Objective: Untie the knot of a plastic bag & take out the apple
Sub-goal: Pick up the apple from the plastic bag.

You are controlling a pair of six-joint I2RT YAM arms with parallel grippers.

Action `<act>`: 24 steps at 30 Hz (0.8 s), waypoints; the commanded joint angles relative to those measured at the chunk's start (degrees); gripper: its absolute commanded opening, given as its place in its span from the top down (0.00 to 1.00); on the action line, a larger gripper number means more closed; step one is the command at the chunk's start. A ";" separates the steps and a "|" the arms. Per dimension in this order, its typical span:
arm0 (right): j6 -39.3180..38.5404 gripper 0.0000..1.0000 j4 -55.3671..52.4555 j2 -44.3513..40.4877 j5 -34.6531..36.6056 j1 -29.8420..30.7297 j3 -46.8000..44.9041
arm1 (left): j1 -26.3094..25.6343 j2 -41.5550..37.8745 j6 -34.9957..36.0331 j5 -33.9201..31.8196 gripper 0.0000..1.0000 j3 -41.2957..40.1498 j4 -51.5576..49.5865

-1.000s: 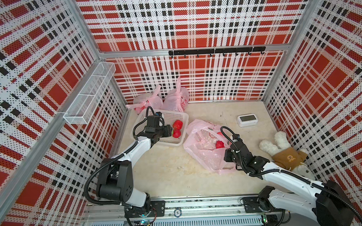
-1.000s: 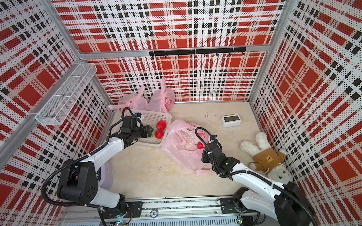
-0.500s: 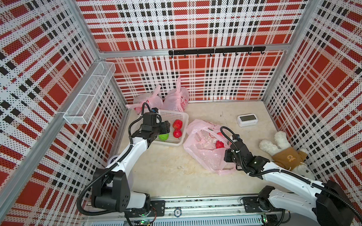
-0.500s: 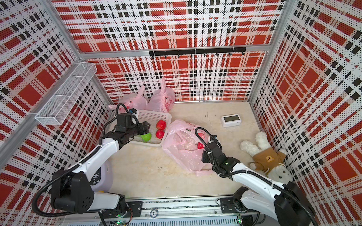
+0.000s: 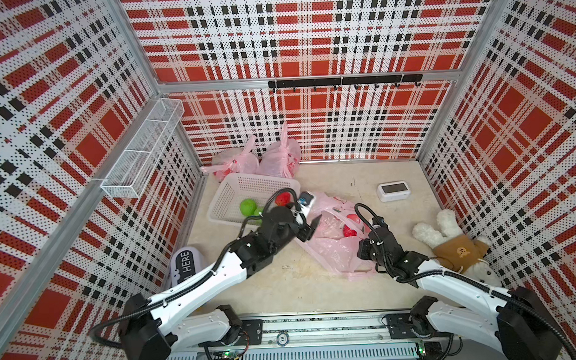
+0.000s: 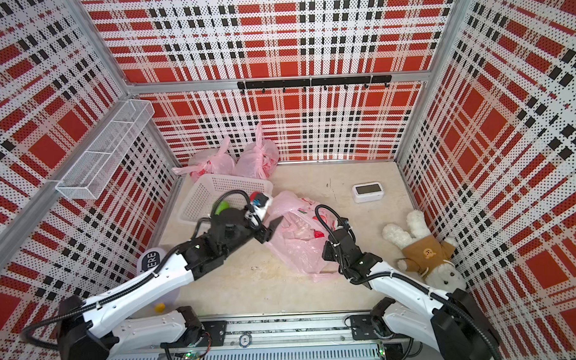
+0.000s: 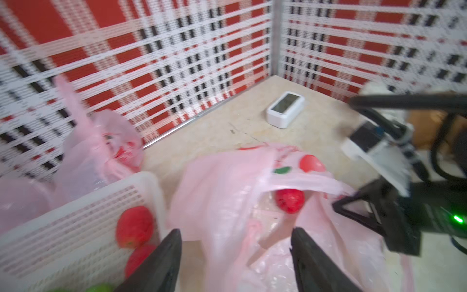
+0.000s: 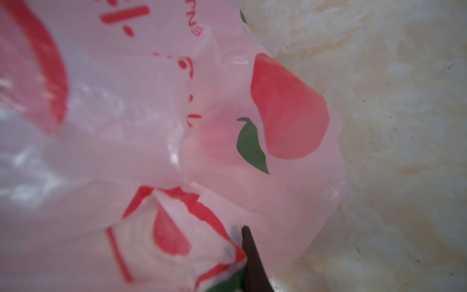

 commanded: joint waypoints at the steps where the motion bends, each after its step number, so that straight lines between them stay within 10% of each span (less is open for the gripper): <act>1: 2.77 1.00 5.15 1.38 -4.47 -2.10 -1.03 | -7.63 5.80 2.48 -6.21 0.31 -4.59 11.55; 7: 2.24 1.00 4.23 0.85 -5.92 -2.54 -0.98 | -13.67 19.76 -1.44 -5.02 0.34 -2.58 19.43; 24: 1.80 1.00 1.04 -6.24 -10.36 -2.79 -1.09 | -3.05 40.95 -15.83 7.40 0.30 7.15 27.41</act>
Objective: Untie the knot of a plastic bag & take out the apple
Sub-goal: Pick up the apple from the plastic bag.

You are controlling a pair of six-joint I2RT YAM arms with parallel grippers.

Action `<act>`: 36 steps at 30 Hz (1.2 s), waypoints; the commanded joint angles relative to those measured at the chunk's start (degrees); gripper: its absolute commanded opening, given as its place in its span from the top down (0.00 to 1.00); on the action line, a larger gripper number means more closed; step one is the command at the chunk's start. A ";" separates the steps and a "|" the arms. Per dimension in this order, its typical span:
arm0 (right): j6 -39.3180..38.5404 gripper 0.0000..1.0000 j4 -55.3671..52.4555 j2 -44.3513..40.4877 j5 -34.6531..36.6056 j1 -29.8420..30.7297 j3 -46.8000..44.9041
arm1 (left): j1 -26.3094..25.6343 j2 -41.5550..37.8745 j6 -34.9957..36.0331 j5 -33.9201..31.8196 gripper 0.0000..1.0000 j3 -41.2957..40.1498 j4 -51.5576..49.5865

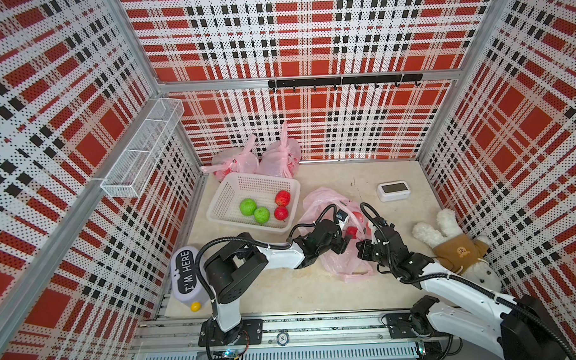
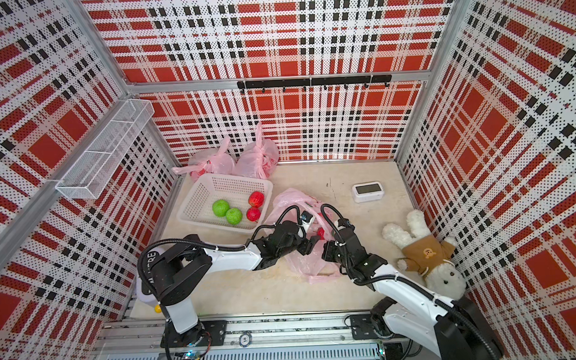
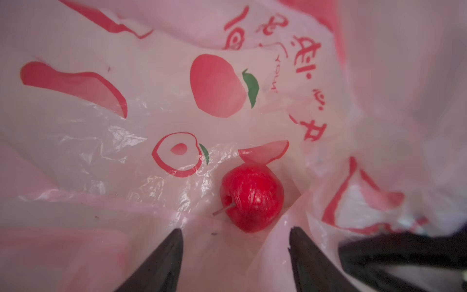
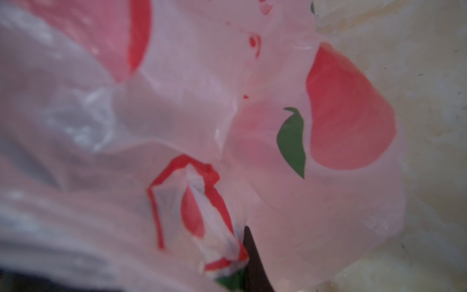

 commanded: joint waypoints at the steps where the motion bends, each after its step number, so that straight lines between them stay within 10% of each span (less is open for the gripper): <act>1: 0.48 1.00 0.33 -2.72 -0.01 -0.28 0.30 | 0.18 2.57 -2.02 1.48 0.28 3.32 2.60; 23: -0.13 1.00 -0.53 -5.64 -2.77 -1.07 0.47 | 0.73 16.50 -0.05 9.32 0.28 22.08 -15.11; 36: -0.99 1.00 -2.83 -5.30 0.72 -2.00 -0.38 | 8.26 8.36 -0.37 7.78 0.40 14.50 -17.12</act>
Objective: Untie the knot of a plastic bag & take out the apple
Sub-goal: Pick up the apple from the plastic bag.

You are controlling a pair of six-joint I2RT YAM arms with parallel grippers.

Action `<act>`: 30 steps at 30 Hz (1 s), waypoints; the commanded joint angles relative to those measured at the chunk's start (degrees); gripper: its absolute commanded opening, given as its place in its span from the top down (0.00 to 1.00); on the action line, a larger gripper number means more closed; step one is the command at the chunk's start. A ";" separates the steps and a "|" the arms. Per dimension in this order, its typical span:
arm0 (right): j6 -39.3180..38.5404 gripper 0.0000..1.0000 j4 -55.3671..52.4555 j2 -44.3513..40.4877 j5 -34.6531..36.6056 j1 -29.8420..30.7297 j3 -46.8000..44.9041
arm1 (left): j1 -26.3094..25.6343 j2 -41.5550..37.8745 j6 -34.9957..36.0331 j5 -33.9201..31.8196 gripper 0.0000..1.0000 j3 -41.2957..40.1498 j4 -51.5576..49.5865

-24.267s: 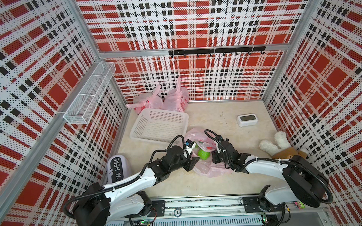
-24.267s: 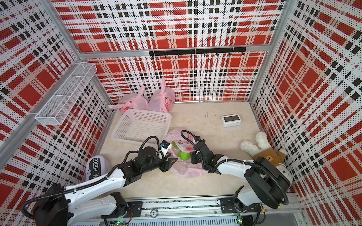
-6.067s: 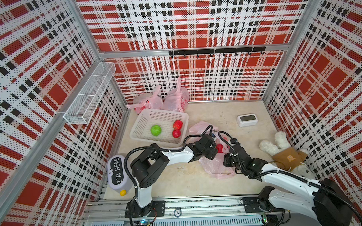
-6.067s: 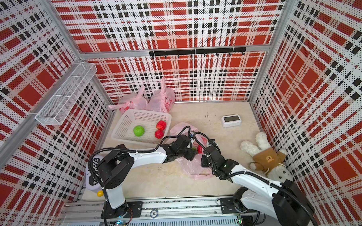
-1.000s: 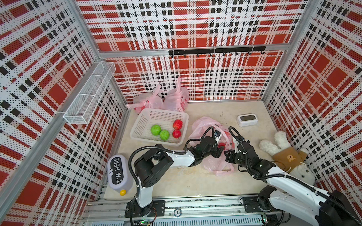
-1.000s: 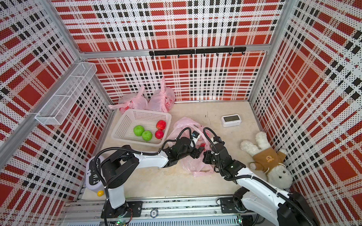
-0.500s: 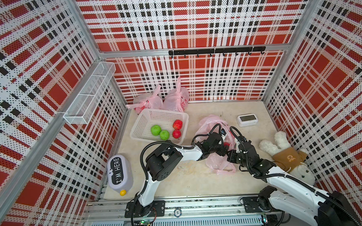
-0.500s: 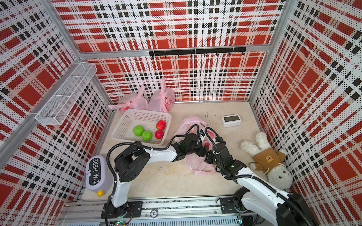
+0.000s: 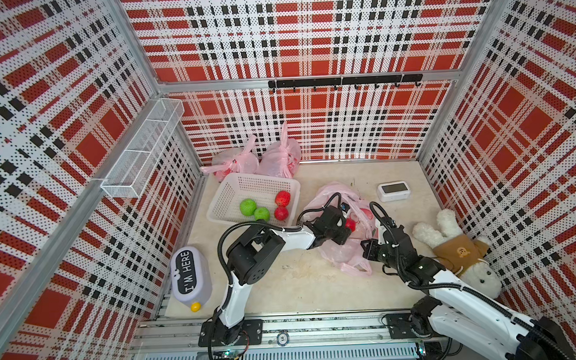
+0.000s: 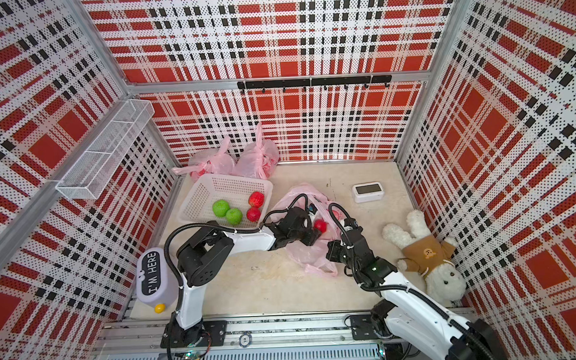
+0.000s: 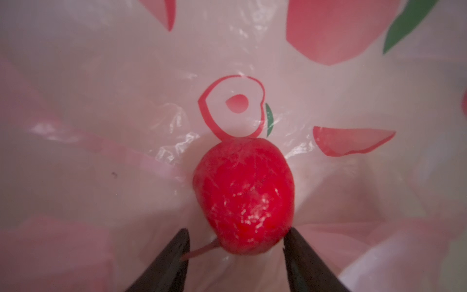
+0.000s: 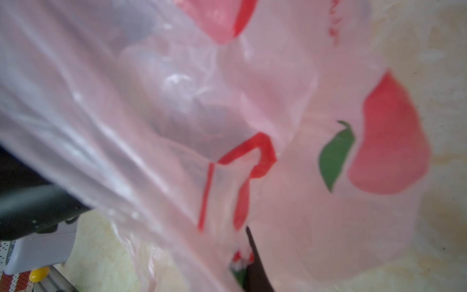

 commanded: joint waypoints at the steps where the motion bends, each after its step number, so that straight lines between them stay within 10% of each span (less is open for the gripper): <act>1: -0.96 1.00 1.40 2.62 0.46 -0.33 0.22 | 2.10 -3.99 0.15 -0.31 0.41 -1.69 -0.53; 30: -1.30 1.00 5.42 12.14 -1.81 -0.41 1.37 | -0.46 1.92 -2.53 2.02 0.33 -0.42 7.18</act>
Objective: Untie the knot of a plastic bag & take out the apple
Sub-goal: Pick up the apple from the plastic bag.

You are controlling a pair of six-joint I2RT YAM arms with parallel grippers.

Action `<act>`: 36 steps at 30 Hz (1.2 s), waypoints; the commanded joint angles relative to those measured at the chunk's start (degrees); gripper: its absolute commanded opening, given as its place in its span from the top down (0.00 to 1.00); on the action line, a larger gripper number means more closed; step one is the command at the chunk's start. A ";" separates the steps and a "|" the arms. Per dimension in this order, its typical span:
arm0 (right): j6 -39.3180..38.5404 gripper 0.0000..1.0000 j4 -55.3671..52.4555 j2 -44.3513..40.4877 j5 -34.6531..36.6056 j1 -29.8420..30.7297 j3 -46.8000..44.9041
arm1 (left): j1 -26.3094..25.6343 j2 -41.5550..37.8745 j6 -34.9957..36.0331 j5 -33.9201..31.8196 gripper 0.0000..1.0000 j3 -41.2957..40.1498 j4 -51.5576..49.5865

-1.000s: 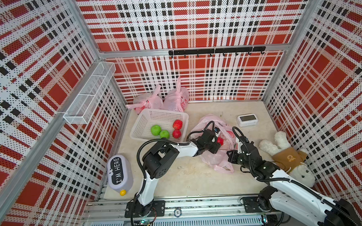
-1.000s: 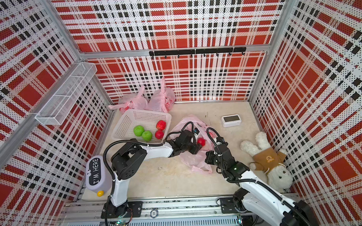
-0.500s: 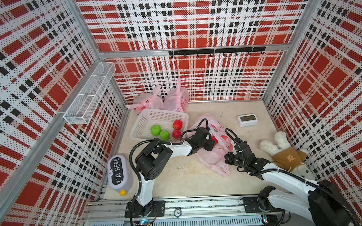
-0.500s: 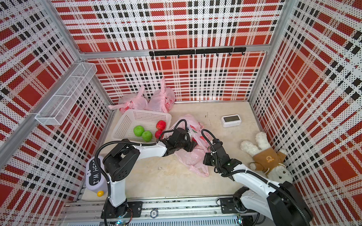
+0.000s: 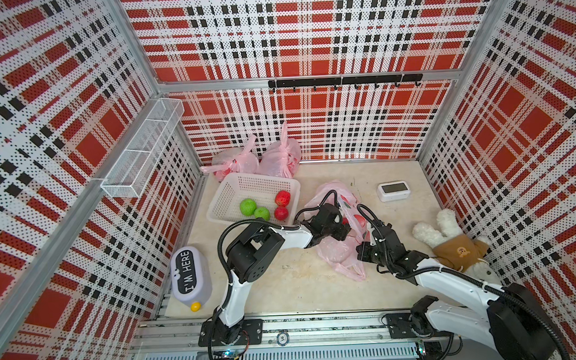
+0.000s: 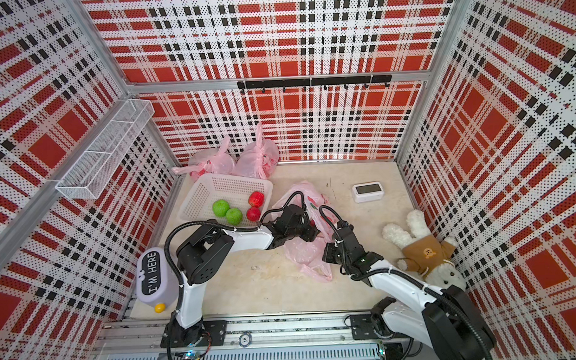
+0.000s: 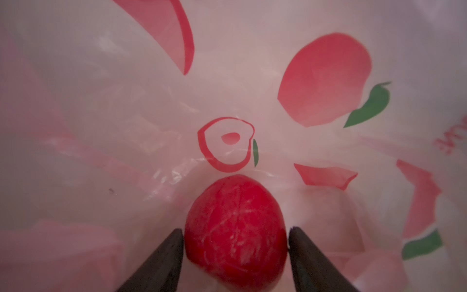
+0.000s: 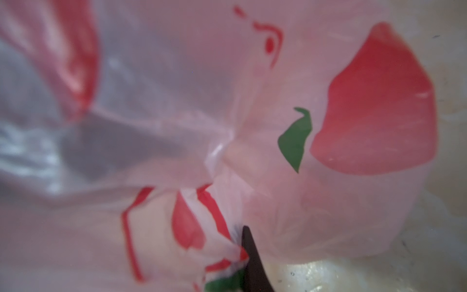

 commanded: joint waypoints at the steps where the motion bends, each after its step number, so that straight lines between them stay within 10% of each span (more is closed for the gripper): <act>1: -0.40 1.00 1.71 -0.56 1.00 -0.15 0.86 | -0.68 0.49 -1.63 -0.24 0.34 -0.21 -0.03; 21: 0.21 1.00 -1.84 -3.84 6.84 -1.59 3.50 | -3.18 -18.78 2.11 -0.56 0.46 -11.69 0.27; 36: -1.64 1.00 6.17 12.25 -5.18 -8.59 18.58 | -1.71 -25.62 4.00 5.66 0.46 -17.05 -3.46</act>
